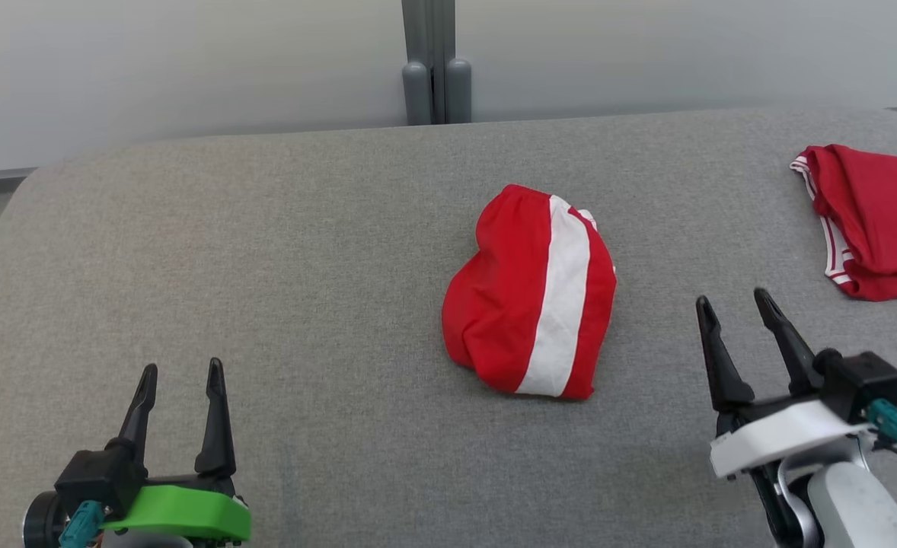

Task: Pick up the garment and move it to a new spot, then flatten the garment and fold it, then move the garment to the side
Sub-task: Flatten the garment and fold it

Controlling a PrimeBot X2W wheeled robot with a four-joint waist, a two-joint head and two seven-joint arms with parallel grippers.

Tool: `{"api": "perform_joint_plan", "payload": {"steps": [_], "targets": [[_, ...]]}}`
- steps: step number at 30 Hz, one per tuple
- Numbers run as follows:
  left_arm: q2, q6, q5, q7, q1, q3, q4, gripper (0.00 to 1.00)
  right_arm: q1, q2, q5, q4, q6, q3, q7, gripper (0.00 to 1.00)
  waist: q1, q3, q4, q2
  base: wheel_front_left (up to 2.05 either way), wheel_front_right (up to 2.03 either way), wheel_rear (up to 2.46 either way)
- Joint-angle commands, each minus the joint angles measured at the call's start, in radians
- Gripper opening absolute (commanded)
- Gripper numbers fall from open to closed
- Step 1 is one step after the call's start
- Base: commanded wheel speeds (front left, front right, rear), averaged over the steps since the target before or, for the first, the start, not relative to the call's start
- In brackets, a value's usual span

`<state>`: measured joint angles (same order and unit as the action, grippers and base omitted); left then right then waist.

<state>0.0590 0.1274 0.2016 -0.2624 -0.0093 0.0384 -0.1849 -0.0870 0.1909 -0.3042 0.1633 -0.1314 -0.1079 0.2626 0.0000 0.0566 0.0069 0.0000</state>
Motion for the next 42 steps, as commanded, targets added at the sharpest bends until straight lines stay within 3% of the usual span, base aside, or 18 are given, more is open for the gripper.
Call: {"api": "perform_joint_plan", "payload": {"steps": [1,14,23,30,31,32,33,42], "targets": [[0.000,0.003,-0.003,-0.003,-0.021,0.001,0.004,1.00,-0.042,0.017,-0.001,0.013,0.001,-0.015,0.003,1.00,0.0000,0.017,0.011,0.0000,0.00,0.00,0.00],[-0.007,0.004,-0.006,-0.003,-0.073,-0.051,-0.008,1.00,-0.409,0.134,-0.040,0.230,0.001,-0.173,-0.082,1.00,0.0000,0.095,0.127,0.0000,0.00,0.00,0.00],[-0.008,-0.011,0.030,-0.003,-0.112,-0.125,-0.016,1.00,-0.548,0.141,-0.102,0.454,0.001,-0.247,-0.117,1.00,0.0000,0.145,0.222,0.0000,0.00,0.00,0.00],[-0.008,-0.028,0.049,-0.003,-0.118,-0.149,-0.017,1.00,-0.559,0.121,-0.173,0.610,0.001,-0.274,-0.107,1.00,0.0000,0.166,0.242,0.0000,0.00,0.00,0.00],[-0.008,-0.030,0.050,-0.003,-0.116,-0.149,-0.017,1.00,-0.558,0.117,-0.187,0.621,0.001,-0.278,-0.103,0.93,0.0000,0.167,0.240,0.0000,0.00,0.00,0.00],[-0.008,-0.031,0.051,-0.003,-0.115,-0.149,-0.019,1.00,-0.557,0.116,-0.202,0.633,0.001,-0.286,-0.103,0.42,0.0000,0.168,0.235,0.0000,0.00,0.00,0.00],[-0.008,-0.033,0.050,-0.003,-0.115,-0.150,-0.020,1.00,-0.557,0.114,-0.216,0.639,0.001,-0.291,-0.098,0.02,0.0000,0.168,0.231,0.0000,0.00,0.00,0.00],[-0.008,-0.035,0.044,-0.003,-0.128,-0.165,-0.033,1.00,-0.582,0.123,-0.286,0.678,0.002,-0.345,-0.050,0.00,0.0000,0.141,0.199,0.0000,0.00,0.00,0.00]]}}
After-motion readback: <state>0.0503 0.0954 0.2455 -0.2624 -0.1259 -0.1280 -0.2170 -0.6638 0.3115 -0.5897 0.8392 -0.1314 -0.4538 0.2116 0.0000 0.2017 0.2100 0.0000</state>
